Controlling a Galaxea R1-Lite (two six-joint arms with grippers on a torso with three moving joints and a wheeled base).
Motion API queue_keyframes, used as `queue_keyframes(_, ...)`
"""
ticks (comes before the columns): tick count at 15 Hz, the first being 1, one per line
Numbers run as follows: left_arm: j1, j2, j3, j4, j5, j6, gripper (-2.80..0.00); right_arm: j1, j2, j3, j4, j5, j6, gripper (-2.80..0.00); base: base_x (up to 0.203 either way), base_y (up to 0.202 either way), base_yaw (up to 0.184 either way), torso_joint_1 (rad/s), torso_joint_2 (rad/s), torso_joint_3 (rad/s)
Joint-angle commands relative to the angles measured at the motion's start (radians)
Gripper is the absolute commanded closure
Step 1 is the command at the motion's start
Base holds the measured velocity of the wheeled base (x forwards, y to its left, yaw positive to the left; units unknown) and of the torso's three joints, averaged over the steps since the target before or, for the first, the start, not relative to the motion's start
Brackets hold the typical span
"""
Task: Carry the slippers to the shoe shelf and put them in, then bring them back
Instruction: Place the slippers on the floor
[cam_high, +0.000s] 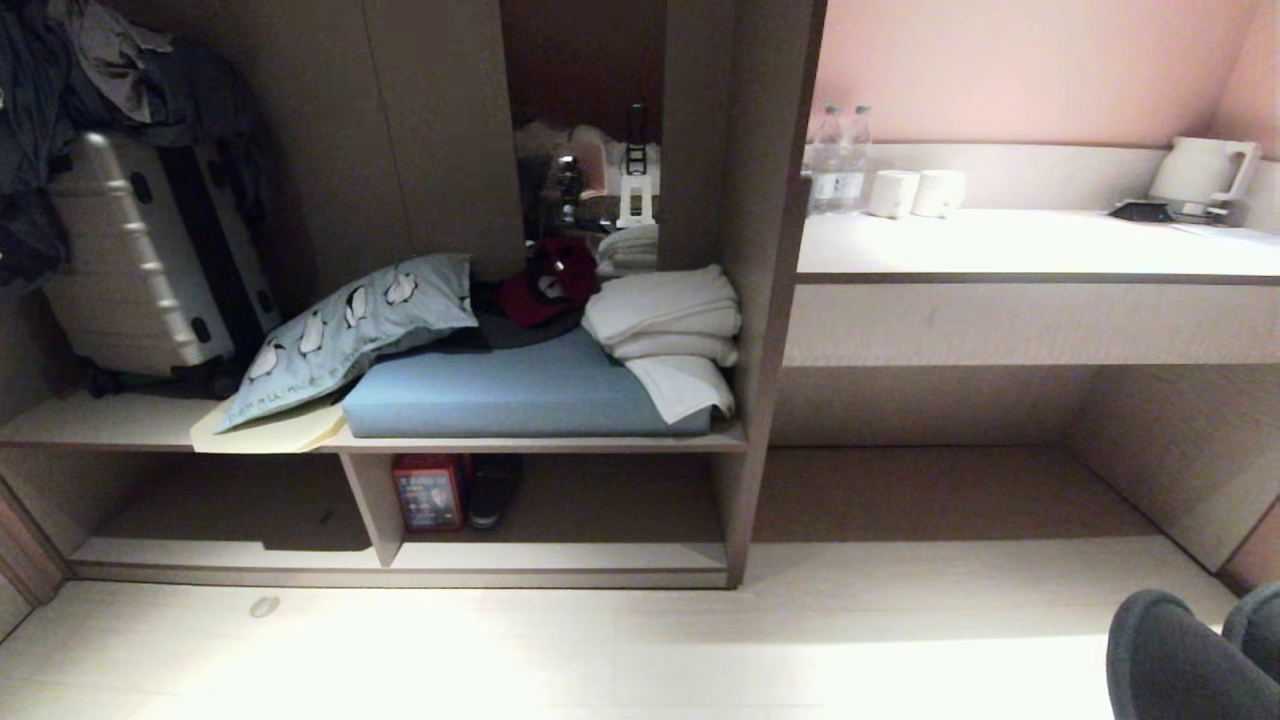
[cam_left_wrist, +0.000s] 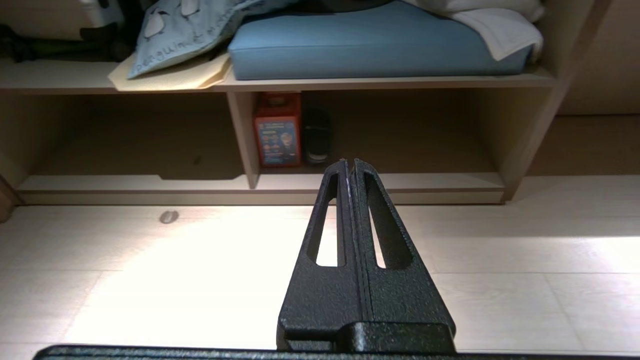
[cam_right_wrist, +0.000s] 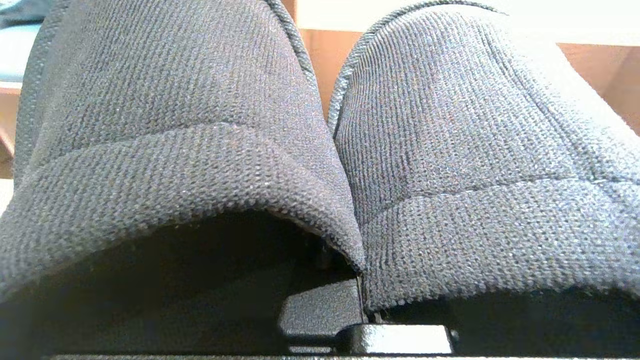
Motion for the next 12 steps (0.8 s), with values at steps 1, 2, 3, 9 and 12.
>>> queue_keyframes(1,0.0,0.0,0.0,0.0,-0.001,0.0,0.0,0.001,0.002,0.0,0.0,0.0,0.0,0.0,0.0,-0.197,0.004,-0.001,0.0,0.0)
queue_keyframes(2,0.0,0.0,0.0,0.0,0.0,0.0,0.0,0.001,0.002,0.0,0.0,0.0,0.0,0.0,0.0,-0.192,0.002,0.002,0.0,0.006)
queue_keyframes(3,0.0,0.0,0.0,0.0,0.0,0.0,0.0,0.001,0.002,0.0,0.0,0.0,0.0,0.0,0.0,-0.2,0.005,0.005,0.0,0.005)
queue_keyframes(9,0.0,0.0,0.0,0.0,0.0,0.0,0.0,0.001,0.002,0.0,0.0,0.0,0.0,0.0,0.0,-0.196,0.002,0.003,0.0,0.001)
queue_keyframes(12,0.0,0.0,0.0,0.0,0.0,0.0,0.0,0.001,0.002,0.0,0.0,0.0,0.0,0.0,0.0,-0.195,0.003,0.003,0.0,0.006)
